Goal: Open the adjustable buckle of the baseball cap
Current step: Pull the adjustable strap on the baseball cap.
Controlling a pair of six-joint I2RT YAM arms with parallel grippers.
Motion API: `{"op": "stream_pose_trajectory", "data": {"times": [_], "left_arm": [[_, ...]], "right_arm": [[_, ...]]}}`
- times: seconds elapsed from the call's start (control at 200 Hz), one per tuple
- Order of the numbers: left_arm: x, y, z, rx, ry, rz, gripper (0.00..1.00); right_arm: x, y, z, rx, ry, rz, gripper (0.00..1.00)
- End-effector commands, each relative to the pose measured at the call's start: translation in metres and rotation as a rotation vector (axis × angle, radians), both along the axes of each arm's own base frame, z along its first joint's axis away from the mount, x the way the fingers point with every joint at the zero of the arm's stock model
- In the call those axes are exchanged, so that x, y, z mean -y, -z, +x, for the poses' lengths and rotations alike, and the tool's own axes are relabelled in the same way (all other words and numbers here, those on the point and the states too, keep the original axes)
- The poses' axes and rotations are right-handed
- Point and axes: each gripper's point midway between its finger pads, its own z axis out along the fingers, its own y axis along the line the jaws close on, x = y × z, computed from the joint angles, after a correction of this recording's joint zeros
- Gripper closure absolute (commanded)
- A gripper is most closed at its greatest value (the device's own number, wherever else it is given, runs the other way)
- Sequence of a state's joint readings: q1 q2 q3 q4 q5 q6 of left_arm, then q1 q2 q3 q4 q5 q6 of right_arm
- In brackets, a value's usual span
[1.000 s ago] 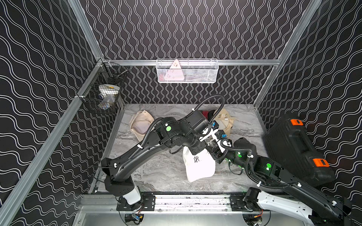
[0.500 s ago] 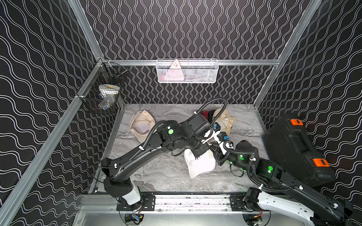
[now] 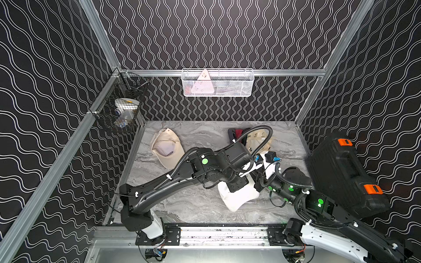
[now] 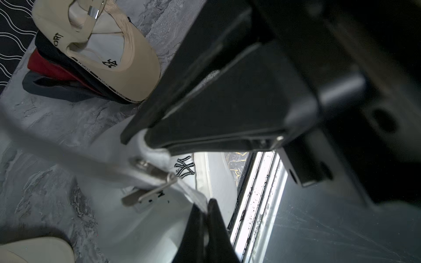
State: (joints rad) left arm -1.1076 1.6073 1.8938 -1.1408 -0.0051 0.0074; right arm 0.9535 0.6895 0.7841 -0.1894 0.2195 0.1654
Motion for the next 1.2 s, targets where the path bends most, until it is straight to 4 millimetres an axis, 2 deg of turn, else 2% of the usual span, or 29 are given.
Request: {"op": "stream_pose_trajectory", "data": {"times": [0.0,0.395,0.635,0.891,1.011,1.191], "left_arm": [[-0.011,0.015,-0.021,-0.071,0.052,0.062,1.00],[-0.018,0.013,-0.020,-0.048,0.029,0.046,1.00],[-0.023,0.023,-0.021,-0.052,0.014,0.050,1.00],[-0.030,0.023,-0.024,-0.049,0.000,0.037,1.00],[-0.034,0.016,-0.018,-0.004,-0.027,0.020,1.00],[-0.030,-0.003,-0.009,0.055,-0.048,-0.043,1.00]], "right_arm": [[0.017,-0.041,0.013,0.077,0.123,0.174,0.92],[0.027,-0.040,0.016,0.061,0.175,0.191,0.94],[0.043,-0.044,0.022,0.061,0.259,0.237,0.96],[0.061,-0.048,0.024,0.070,0.335,0.251,0.98],[0.047,-0.041,0.018,0.069,0.249,0.174,0.97],[0.016,-0.006,0.005,0.001,0.063,0.001,0.92]]}}
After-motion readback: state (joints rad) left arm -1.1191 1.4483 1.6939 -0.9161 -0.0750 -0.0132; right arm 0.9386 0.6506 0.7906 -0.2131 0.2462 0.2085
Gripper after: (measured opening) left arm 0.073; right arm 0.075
